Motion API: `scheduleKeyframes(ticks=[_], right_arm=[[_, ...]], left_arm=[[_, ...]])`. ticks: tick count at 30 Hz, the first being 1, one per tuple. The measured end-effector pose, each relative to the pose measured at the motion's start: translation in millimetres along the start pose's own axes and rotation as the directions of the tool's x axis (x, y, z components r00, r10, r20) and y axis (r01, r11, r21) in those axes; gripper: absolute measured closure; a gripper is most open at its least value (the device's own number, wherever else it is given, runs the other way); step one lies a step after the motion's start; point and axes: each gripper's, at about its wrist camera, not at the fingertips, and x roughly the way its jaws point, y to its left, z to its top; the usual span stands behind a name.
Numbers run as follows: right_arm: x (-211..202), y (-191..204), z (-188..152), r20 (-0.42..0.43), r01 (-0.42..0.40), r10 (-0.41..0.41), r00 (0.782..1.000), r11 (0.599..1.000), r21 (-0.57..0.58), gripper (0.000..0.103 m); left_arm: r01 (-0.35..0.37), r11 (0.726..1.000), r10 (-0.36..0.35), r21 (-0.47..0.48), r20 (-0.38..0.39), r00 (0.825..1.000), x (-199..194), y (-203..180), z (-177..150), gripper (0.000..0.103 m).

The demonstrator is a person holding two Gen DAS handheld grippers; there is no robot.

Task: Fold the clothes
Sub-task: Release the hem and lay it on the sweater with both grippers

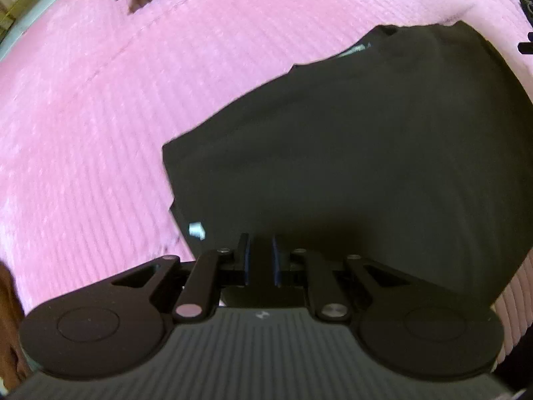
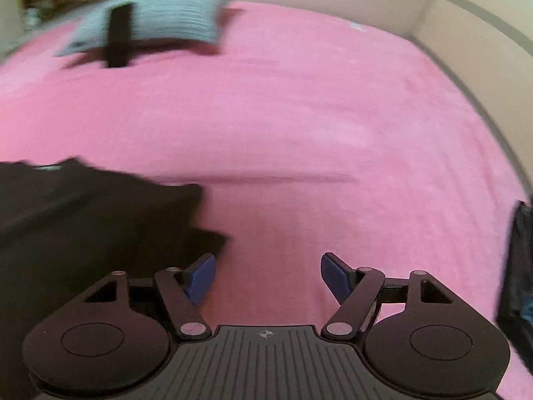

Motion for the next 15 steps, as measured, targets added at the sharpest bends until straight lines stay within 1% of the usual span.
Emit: scheduleKeyframes(ticks=[2,3,5,6,7,9,10,12,15], right_arm=[[-5,18,-7,0.006,-0.106,0.106,0.994,0.994,-0.007,0.03],[-6,30,-12,-0.001,-0.173,0.173,0.985,0.985,-0.024,0.03],[-7,55,-22,-0.03,-0.31,0.309,0.951,0.948,-0.068,0.03],[-7,67,-27,-0.051,-0.372,0.369,0.928,0.924,-0.089,0.03],[-5,76,-34,-0.076,-0.421,0.415,0.907,0.901,-0.1,0.03],[3,86,-48,-0.146,-0.475,0.46,0.876,0.876,-0.088,0.03],[5,86,-55,-0.165,-0.457,0.441,0.882,0.886,-0.075,0.03],[8,81,-67,-0.193,-0.387,0.371,0.908,0.921,-0.05,0.03],[-15,83,-87,-0.194,-0.247,0.226,0.955,0.965,-0.09,0.03]], left_arm=[[-0.012,1.0,0.011,-0.01,-0.017,1.0,-3,-4,-12,0.092],[-0.017,1.0,0.017,-0.015,-0.026,1.0,-4,-6,-19,0.092],[-0.031,0.999,0.03,-0.028,-0.045,0.999,-5,-11,-34,0.092],[-0.036,0.999,0.034,-0.038,-0.054,0.998,-5,-12,-42,0.092],[-0.036,0.998,0.033,-0.046,-0.063,0.997,-5,-14,-51,0.092],[-0.035,0.998,0.031,-0.051,-0.075,0.997,-3,-16,-67,0.092],[-0.034,0.998,0.03,-0.049,-0.079,0.996,-2,-17,-75,0.091],[-0.033,0.999,0.03,-0.037,-0.084,0.996,2,-16,-90,0.091],[-0.014,1.0,0.013,-0.009,-0.076,0.997,7,-13,-111,0.089]])
